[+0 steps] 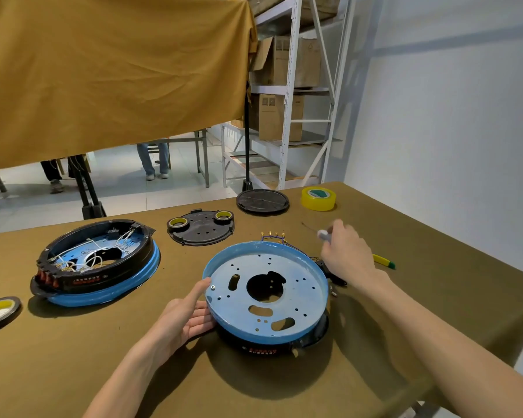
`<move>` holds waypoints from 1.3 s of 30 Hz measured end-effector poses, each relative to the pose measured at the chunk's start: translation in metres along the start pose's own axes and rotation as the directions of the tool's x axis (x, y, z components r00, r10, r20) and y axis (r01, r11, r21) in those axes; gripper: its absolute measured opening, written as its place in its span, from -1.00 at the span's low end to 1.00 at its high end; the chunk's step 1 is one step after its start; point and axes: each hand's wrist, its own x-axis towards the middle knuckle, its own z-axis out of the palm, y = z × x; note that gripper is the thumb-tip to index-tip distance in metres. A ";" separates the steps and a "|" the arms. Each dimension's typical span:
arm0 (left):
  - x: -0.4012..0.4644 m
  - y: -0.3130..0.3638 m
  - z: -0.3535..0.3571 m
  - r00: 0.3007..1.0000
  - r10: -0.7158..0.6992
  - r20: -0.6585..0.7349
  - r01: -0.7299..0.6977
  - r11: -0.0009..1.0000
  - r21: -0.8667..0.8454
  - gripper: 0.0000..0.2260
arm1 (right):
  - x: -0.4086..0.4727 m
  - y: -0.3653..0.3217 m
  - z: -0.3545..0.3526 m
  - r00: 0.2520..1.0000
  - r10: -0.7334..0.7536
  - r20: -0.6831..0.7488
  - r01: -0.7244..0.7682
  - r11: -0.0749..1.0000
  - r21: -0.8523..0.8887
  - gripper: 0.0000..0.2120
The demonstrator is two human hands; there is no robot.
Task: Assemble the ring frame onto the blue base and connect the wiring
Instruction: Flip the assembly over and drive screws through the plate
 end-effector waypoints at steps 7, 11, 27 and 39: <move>-0.003 0.000 -0.008 0.997 -0.024 0.070 0.026 0.999 -0.033 -0.18 | -0.006 -0.064 -0.022 0.995 -0.090 -0.050 0.095 0.618 0.781 -0.76; -0.003 0.001 -0.009 0.995 -0.043 0.093 0.048 0.998 -0.048 -0.16 | -0.016 -0.091 -0.011 0.975 -0.128 -0.180 0.220 0.494 0.841 -0.76; -0.007 0.006 -0.001 0.996 -0.057 0.076 0.058 0.998 -0.022 -0.13 | -0.012 -0.137 0.019 0.910 -0.333 -0.247 0.388 0.472 0.792 -0.77; -0.007 0.007 -0.001 0.996 -0.064 0.065 0.065 0.998 -0.013 -0.12 | -0.008 -0.138 0.022 0.906 -0.346 -0.245 0.392 0.465 0.794 -0.74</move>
